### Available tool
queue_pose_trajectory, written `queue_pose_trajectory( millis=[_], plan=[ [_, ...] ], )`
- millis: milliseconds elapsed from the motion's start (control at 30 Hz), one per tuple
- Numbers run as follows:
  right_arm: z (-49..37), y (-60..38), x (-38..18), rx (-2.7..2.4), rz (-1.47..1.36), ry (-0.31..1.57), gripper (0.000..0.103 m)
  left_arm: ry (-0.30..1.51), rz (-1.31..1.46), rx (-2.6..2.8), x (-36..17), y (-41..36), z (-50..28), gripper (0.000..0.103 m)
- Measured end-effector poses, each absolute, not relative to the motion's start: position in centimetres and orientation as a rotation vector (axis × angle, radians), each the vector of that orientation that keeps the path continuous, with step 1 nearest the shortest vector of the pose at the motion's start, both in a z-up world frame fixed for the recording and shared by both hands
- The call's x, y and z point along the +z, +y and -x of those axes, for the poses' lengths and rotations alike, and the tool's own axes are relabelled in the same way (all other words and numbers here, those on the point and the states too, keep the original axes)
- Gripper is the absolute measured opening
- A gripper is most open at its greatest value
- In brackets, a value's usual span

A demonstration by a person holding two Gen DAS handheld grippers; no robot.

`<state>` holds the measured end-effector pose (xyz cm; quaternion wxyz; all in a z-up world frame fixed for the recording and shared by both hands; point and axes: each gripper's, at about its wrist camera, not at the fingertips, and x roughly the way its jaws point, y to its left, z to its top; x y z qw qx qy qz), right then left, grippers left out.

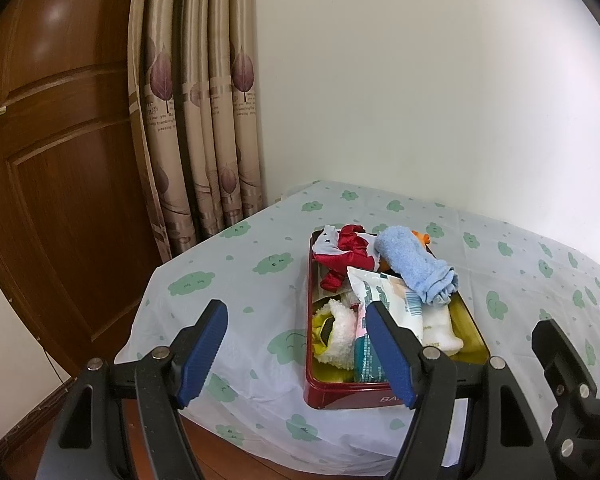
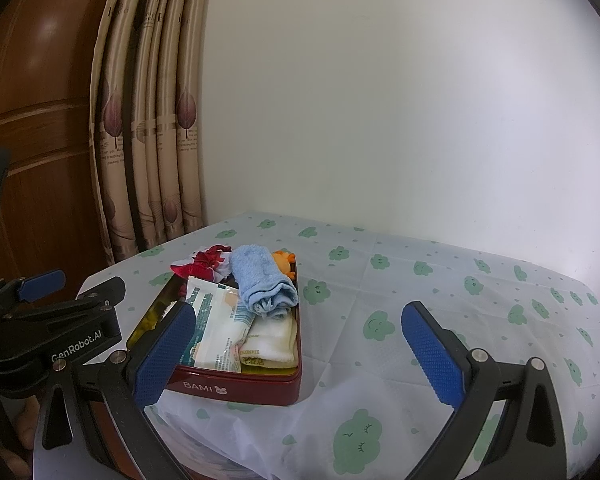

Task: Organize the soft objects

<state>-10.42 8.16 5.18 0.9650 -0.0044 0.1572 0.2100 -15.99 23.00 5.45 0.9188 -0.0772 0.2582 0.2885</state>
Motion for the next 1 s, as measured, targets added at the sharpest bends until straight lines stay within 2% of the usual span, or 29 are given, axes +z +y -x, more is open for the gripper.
queue_pose_trajectory(
  millis=[1000],
  plan=[
    [10.4,7.95,5.12,0.432,0.009,0.327,0.102,0.547,0.171,0.594,5.18,23.16,15.71,0.073]
  ],
)
